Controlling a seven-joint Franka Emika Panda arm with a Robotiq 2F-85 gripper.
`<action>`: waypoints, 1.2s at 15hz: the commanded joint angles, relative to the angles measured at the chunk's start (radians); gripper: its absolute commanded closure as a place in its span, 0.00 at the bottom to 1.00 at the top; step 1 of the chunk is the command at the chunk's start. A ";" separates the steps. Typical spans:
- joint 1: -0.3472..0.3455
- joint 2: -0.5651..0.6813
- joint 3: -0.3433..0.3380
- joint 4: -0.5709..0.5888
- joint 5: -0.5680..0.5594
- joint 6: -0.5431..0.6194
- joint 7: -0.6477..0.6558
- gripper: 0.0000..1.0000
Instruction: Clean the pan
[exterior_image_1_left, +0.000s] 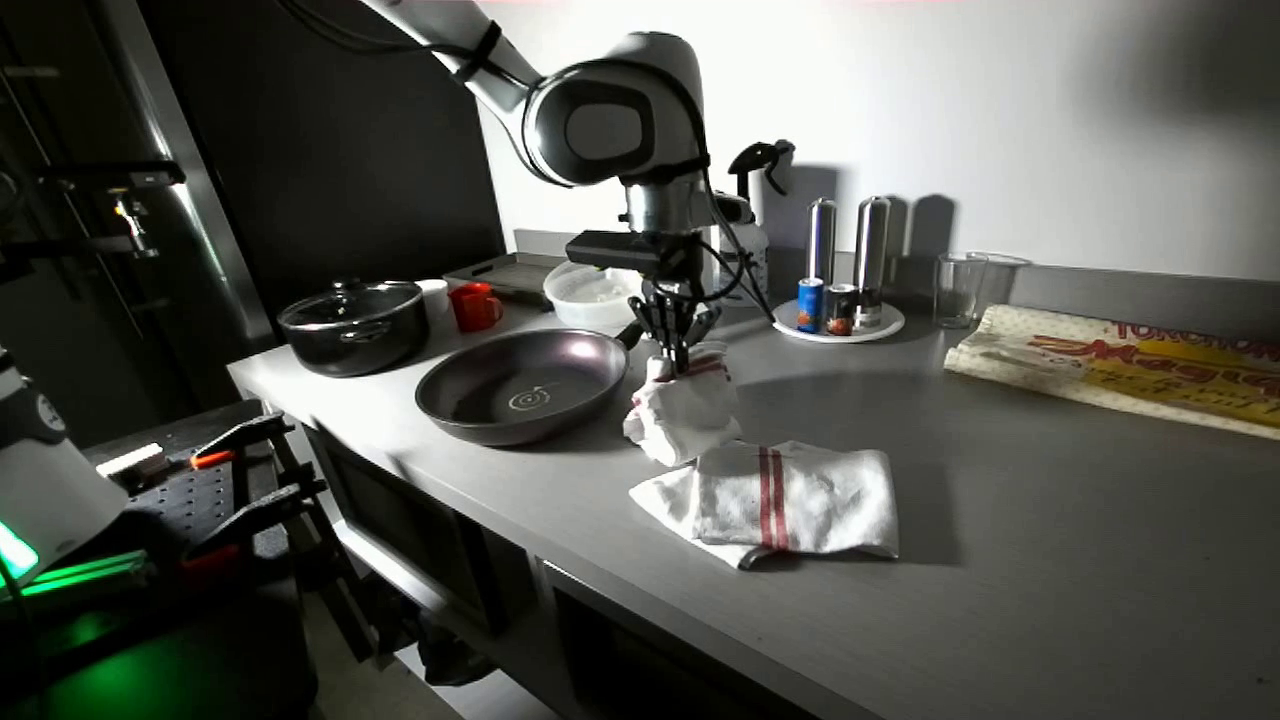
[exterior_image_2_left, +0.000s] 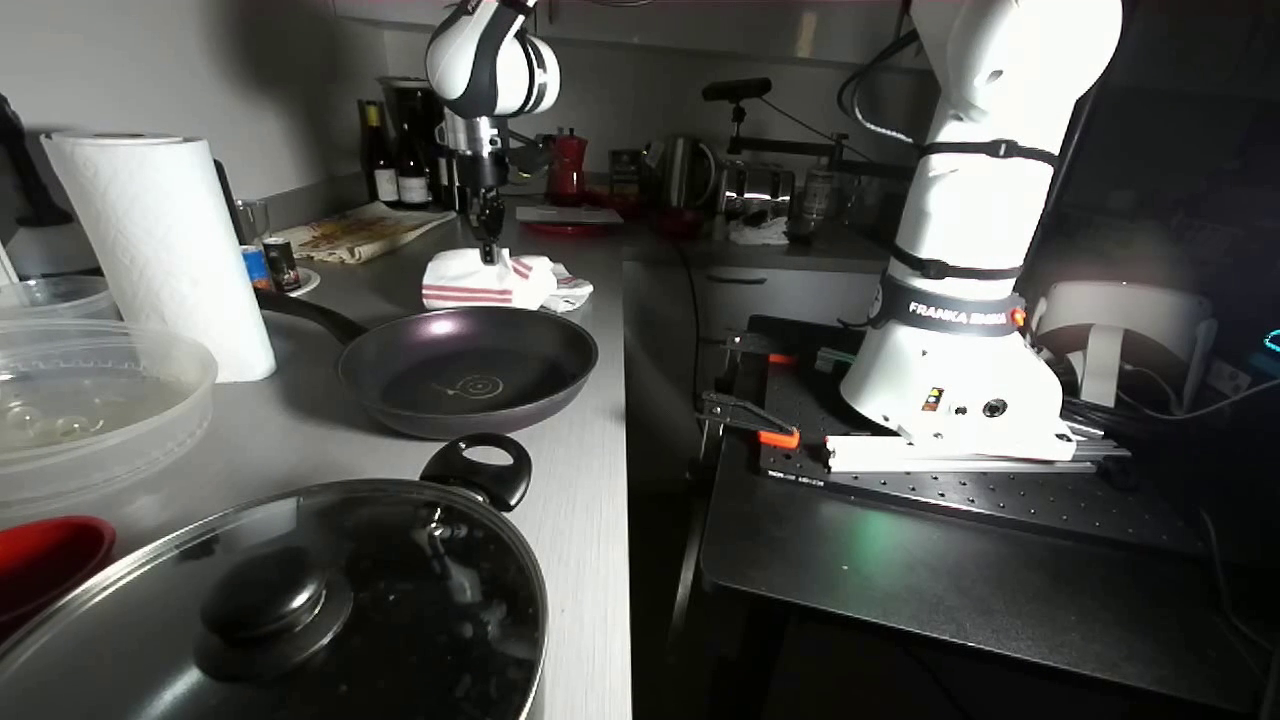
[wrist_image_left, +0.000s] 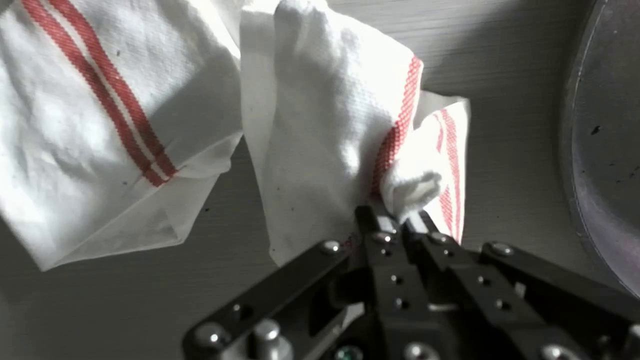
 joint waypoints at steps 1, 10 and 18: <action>0.009 0.085 -0.004 0.104 0.006 -0.069 0.030 0.98; 0.003 0.154 -0.002 0.192 0.006 -0.128 0.038 0.98; -0.001 0.180 0.001 0.215 0.009 -0.138 0.037 0.58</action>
